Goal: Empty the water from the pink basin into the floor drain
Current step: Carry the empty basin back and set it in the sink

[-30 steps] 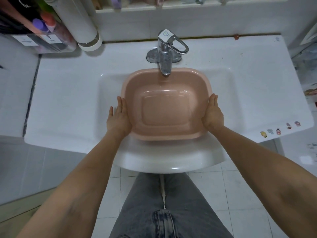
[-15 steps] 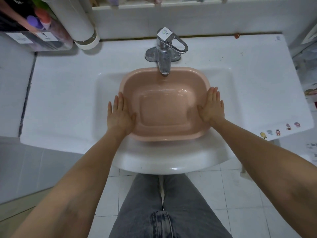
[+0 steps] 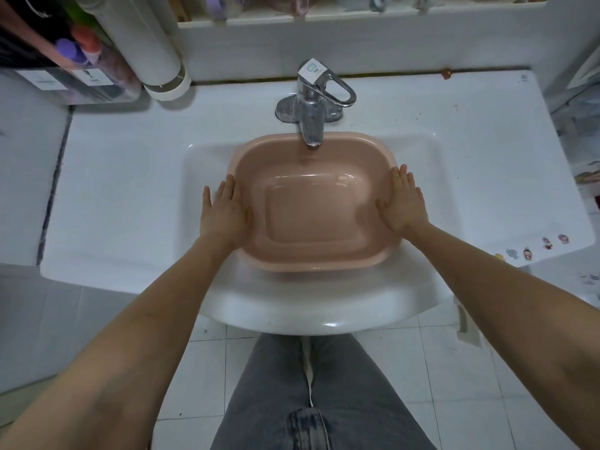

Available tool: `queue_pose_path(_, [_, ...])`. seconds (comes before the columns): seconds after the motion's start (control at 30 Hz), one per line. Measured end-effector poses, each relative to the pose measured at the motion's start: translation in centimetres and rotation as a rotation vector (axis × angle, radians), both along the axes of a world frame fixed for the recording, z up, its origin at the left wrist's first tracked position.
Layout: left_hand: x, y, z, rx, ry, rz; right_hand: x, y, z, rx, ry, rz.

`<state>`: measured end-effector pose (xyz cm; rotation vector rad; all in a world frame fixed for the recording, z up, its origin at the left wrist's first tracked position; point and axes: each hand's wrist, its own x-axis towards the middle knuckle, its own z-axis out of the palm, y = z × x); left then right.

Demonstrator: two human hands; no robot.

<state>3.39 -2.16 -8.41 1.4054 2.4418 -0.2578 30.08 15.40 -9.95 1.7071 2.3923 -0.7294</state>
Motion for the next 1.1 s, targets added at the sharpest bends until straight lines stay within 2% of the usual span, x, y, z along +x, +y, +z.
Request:
queue_pose_path(0.17, [-1.0,3.0,0.1,0.112,-0.019,-0.033,-1.2,1.7,0.4,0.168,0.04,0.035])
queue_pose_path(0.4, [-1.3,7.0,-1.4,0.257,-0.033,-0.091,-3.7,4.5,-0.7,0.249,-0.032,0.217])
queue_pose_path(0.67, [-1.4,9.5,-2.6,0.153,0.046,-0.12,-5.3,5.3,-1.3,0.216,-0.183,0.282])
queue_pose_path(0.77, [-0.9,10.0,-2.2,0.176,0.053,-0.138,-6.5,5.0,-0.6,0.315,-0.176,0.363])
queue_pose_path(0.87, [-0.4,10.6,-2.2,0.163,0.002,-0.194,-7.9,4.5,-0.7,0.257,-0.18,0.454])
queue_pose_path(0.97, [-0.5,10.8,-2.1,0.157,-0.023,-0.181,-8.1,4.6,-0.9,0.255,-0.203,0.45])
queue_pose_path(1.1, [-0.5,10.8,-1.3,0.196,0.045,-0.221,-8.5,4.5,-0.5,0.307,-0.154,0.426])
